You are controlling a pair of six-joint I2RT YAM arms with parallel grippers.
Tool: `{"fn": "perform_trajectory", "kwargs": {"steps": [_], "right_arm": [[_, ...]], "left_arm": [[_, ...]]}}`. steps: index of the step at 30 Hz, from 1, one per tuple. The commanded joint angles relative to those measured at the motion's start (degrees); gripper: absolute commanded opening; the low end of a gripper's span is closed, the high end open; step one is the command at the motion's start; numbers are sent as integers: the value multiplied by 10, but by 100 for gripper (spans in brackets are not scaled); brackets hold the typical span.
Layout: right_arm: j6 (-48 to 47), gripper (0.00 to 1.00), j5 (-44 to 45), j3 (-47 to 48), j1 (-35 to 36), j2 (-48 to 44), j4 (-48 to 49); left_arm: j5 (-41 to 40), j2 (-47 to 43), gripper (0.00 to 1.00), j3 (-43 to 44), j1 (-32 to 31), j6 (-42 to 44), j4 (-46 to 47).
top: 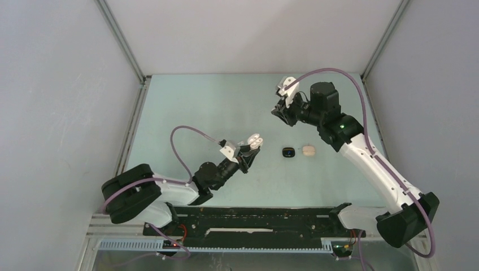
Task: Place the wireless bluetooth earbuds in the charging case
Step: Insert the right earbud into the right side groove of the charging case.
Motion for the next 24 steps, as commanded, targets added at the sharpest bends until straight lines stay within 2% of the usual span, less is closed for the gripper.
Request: {"fn": "perform_trajectory", "kwargs": {"steps": [1,5,9,12,16,20,24], "right_arm": [[5,0,-36,68,-51,17,-6],[-69,0,-47,81,-69,7,-11],[-44,0,-60,111,-66,-20,-16],[-48,0,-41,98,-10,-55,-34],[-81,0,52,32,86,-121,-29],[-61,0,133,-39,177,-165,27],[-28,0,159,-59,209,-148,86]], "left_arm": [[41,12,0,50,-3,-8,60],[52,-2,0,61,-3,-5,36],[40,-35,0,54,-3,3,6],[31,-63,0,38,-3,0,1],[33,-117,0,12,-3,-2,-6],[46,-165,0,-7,-3,3,-19],[40,-212,0,-21,-3,-12,-53]]}}
